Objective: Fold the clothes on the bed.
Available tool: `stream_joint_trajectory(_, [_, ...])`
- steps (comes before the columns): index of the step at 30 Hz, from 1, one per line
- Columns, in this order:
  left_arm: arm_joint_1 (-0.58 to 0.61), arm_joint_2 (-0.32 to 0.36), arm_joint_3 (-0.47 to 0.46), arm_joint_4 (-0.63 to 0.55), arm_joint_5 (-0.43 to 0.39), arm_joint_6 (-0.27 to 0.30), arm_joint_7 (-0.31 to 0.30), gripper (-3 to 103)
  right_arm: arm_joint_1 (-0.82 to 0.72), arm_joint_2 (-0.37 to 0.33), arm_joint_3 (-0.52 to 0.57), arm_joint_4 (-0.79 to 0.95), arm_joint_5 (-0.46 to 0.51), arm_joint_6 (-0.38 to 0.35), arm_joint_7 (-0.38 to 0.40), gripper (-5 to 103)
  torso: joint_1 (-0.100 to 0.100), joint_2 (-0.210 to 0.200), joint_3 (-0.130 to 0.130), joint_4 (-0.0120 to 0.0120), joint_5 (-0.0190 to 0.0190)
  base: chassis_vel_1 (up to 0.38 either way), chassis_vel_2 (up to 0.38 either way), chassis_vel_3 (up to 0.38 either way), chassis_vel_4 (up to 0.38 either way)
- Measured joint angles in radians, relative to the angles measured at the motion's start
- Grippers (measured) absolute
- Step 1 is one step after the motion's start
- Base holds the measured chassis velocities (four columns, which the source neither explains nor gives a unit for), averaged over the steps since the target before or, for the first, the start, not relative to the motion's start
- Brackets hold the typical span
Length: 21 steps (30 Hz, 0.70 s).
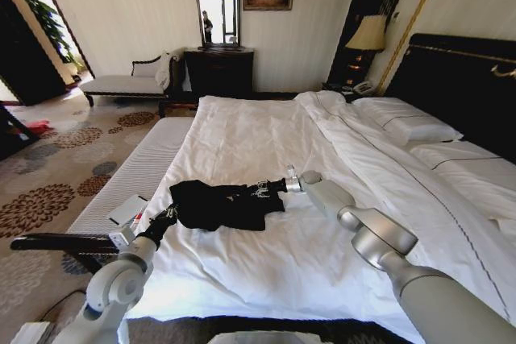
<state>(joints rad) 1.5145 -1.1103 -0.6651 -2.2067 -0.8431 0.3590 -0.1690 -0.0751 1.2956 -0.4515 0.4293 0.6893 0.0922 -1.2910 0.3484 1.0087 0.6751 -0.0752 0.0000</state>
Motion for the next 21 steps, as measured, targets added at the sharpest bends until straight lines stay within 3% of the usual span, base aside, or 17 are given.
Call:
stream_joint_trajectory(1, [0.0, 0.0, 0.0, 0.0, 0.0, 0.0, 0.0, 0, 0.0, 0.0, 0.0, 0.0, 0.0, 0.0, 0.0, 30, 0.0, 0.0, 0.0, 0.0, 0.0, 0.0, 0.0, 0.0, 0.0])
stream_joint_trajectory(2, [0.0, 0.0, -0.001, 0.0, 0.0, 0.0, 0.0, 0, 0.0, -0.003, 0.002, 0.007, 0.003, 0.004, 0.001, 20, 0.0, 0.0, 0.0, 0.0, 0.0, 0.0, 0.0, 0.0, 0.0])
stream_joint_trajectory(3, [-0.001, 0.0, -0.002, 0.0, 0.0, 0.0, 0.0, 0, 0.0, -0.005, 0.004, 0.012, 0.005, 0.006, 0.003, 20, 0.0, 0.0, 0.0, 0.0, 0.0, 0.0, 0.0, 0.0, 0.0])
stream_joint_trajectory(6, [-0.005, 0.002, -0.009, 0.0, -0.001, -0.002, 0.0, 0, -0.009, -0.022, 0.02, 0.056, 0.022, 0.015, 0.023, 4, 0.0, 0.0, 0.0, 0.0001, 0.0, 0.0, 0.0, 0.0, 0.0])
stream_joint_trajectory(12, [-0.018, 0.016, -0.03, 0.0, -0.015, -0.004, -0.002, 0, -0.044, -0.077, 0.068, 0.215, 0.083, 0.016, 0.083, 1, 0.0, 0.0, 0.0, 0.0003, 0.0, 0.0, 0.0, 0.0, 0.0])
stream_joint_trajectory(16, [-0.023, 0.05, -0.054, 0.01, -0.024, -0.01, -0.001, 0, -0.142, -0.214, 0.118, 0.514, 0.186, 0.006, 0.22, 0, 0.0, 0.0, 0.0, -0.0006, -0.0002, 0.0, 0.0, 0.0, 0.0])
stream_joint_trajectory(18, [-0.024, 0.054, -0.056, 0.015, -0.024, -0.011, -0.001, 0, -0.154, -0.225, 0.118, 0.541, 0.196, 0.004, 0.233, 0, 0.0, 0.0, 0.0, -0.0006, -0.0002, 0.0, 0.0, 0.0, 0.0])
stream_joint_trajectory(19, [-0.03, 0.065, -0.064, 0.035, -0.024, -0.015, 0.0, 0, -0.208, -0.259, 0.119, 0.643, 0.229, 0.001, 0.291, 0, 0.0, 0.0, 0.0, -0.0007, -0.0001, 0.0, 0.0, 0.0, 0.0])
stream_joint_trajectory(21, [-0.034, 0.069, -0.067, 0.045, -0.025, -0.016, 0.0, 0, -0.235, -0.267, 0.118, 0.68, 0.235, 0.002, 0.314, 0, 0.0, 0.0, 0.0, -0.0007, 0.0, 0.0, 0.0, 0.0, 0.0])
